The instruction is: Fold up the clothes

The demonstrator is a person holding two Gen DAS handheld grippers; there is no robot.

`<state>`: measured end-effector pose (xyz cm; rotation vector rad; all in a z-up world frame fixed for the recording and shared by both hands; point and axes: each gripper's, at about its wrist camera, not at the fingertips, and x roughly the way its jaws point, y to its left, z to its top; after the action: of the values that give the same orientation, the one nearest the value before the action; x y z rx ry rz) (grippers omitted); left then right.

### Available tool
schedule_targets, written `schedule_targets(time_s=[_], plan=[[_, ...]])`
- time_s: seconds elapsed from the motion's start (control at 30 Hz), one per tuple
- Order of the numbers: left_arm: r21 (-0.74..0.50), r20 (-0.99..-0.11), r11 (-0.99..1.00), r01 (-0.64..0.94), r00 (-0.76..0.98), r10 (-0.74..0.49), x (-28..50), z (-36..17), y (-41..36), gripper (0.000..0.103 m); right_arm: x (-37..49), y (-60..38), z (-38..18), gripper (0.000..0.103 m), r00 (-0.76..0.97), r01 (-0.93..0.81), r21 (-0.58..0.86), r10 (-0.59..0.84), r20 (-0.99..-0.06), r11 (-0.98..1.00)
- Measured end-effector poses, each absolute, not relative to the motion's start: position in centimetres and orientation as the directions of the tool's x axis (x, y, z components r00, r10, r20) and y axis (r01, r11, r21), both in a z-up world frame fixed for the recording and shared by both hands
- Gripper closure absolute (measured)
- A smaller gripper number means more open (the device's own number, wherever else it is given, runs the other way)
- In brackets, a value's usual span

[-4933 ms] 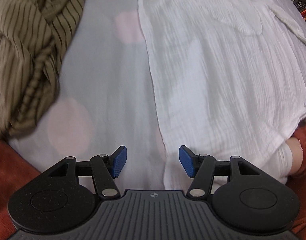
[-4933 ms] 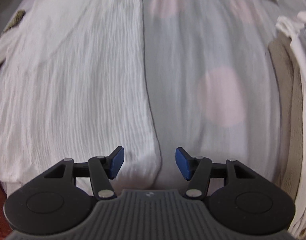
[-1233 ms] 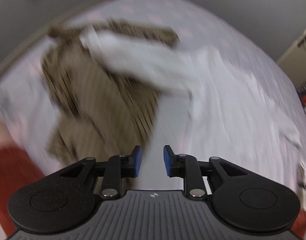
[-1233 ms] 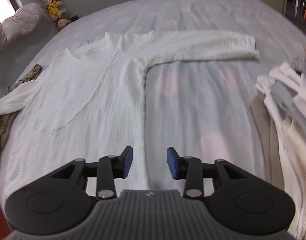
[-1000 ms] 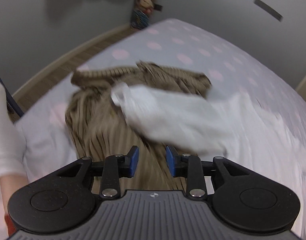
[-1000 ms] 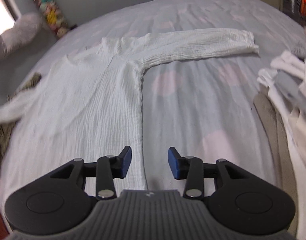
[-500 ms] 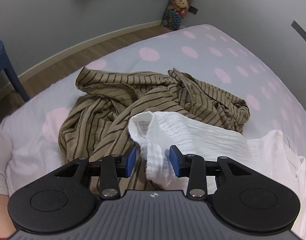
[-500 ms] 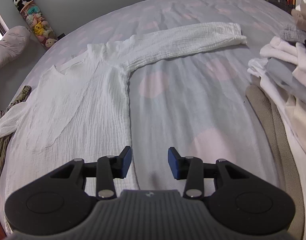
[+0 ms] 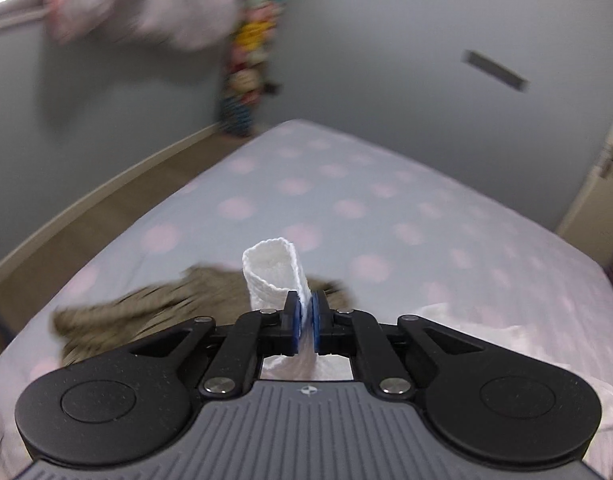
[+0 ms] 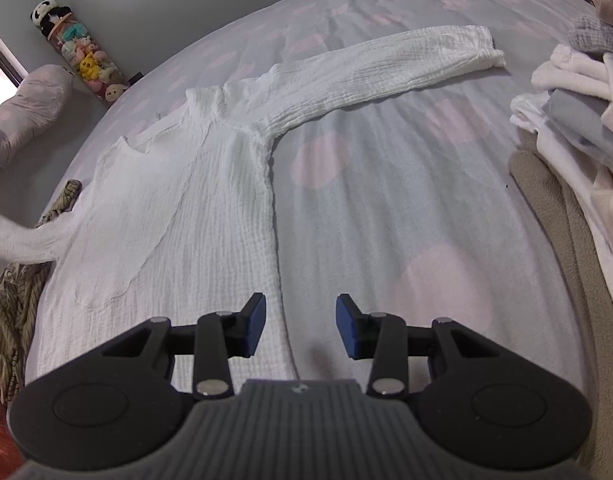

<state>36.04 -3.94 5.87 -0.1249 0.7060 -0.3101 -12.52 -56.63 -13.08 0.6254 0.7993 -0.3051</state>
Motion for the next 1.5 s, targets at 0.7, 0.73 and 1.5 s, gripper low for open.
schedule_targets(time_s=[0.7, 0.73, 1.5], plan=[[-0.303, -0.750, 0.793, 0.528, 0.381, -0.541, 35.3, -6.1, -33.9, 0.099, -12.9, -57.1, -13.8, 0.061, 0.699, 0.444, 0.464, 0.028, -0.715, 0.766], [-0.309, -0.758, 0.793, 0.525, 0.367, -0.539, 35.4, -7.2, -34.6, 0.099, -12.9, -57.2, -13.9, 0.061, 0.702, 0.444, 0.469, 0.029, -0.712, 0.764], [-0.329, -0.819, 0.825, 0.459, 0.296, -0.491, 32.3, -14.5, -35.3, 0.082, -12.9, -57.5, -14.3, 0.068, 0.714, 0.439, 0.497, 0.045, -0.699, 0.749]])
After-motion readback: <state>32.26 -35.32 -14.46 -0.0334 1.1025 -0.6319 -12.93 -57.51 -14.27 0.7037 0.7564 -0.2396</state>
